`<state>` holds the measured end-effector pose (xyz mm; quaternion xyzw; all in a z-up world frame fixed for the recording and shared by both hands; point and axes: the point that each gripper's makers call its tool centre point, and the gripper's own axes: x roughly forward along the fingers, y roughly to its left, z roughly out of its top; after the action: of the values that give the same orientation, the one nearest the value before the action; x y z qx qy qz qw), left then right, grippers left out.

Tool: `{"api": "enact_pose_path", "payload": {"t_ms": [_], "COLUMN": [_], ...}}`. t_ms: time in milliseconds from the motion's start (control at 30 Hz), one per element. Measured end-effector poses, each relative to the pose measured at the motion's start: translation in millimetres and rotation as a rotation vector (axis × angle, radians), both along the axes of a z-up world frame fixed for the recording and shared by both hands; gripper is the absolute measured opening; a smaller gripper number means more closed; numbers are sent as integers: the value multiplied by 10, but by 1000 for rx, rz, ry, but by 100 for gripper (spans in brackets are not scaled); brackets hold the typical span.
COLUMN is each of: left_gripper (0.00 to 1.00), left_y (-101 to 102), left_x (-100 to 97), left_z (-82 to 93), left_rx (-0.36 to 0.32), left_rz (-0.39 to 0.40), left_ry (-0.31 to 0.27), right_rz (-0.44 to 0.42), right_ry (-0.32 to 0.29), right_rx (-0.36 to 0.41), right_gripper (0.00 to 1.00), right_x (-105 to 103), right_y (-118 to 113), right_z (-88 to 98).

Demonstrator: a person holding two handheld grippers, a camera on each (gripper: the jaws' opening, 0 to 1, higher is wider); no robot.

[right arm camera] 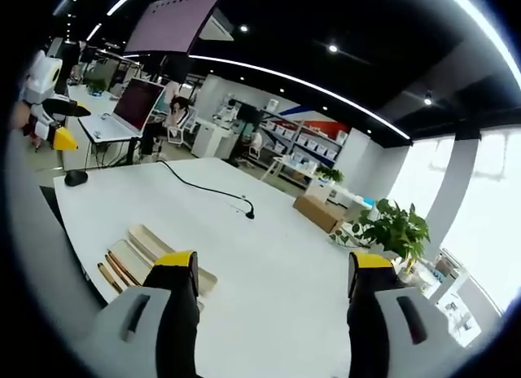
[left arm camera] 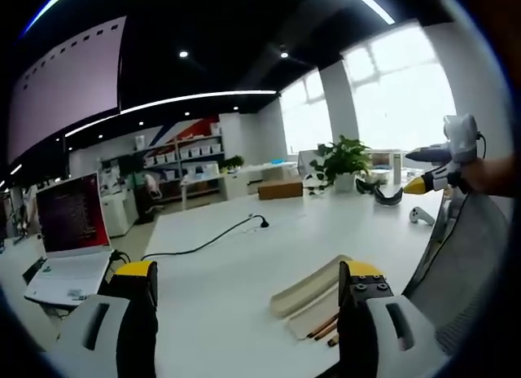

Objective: Arrange the utensils inside the cutlery case until each visible utensil rests in its matching compartment.

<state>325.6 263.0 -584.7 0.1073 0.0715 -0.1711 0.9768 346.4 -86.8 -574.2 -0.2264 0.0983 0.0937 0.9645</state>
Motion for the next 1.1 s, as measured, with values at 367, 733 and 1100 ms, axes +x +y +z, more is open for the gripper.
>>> {"api": "enact_pose_path", "payload": {"t_ms": [367, 733, 1100], "left_gripper": [94, 92, 98], "left_y": [-72, -123, -121], "left_x": [15, -17, 4], "left_z": [-27, -80, -100], "left_rx": [-10, -22, -21], "left_rz": [-21, -52, -55], "left_ry": [23, 49, 61], "right_rz": [44, 193, 379], "right_ry": [58, 266, 345], "right_rx": [-24, 54, 160], "right_gripper": [68, 66, 42], "right_x": [48, 1, -49], "right_y": [43, 300, 773], "right_z": [-117, -459, -451]}}
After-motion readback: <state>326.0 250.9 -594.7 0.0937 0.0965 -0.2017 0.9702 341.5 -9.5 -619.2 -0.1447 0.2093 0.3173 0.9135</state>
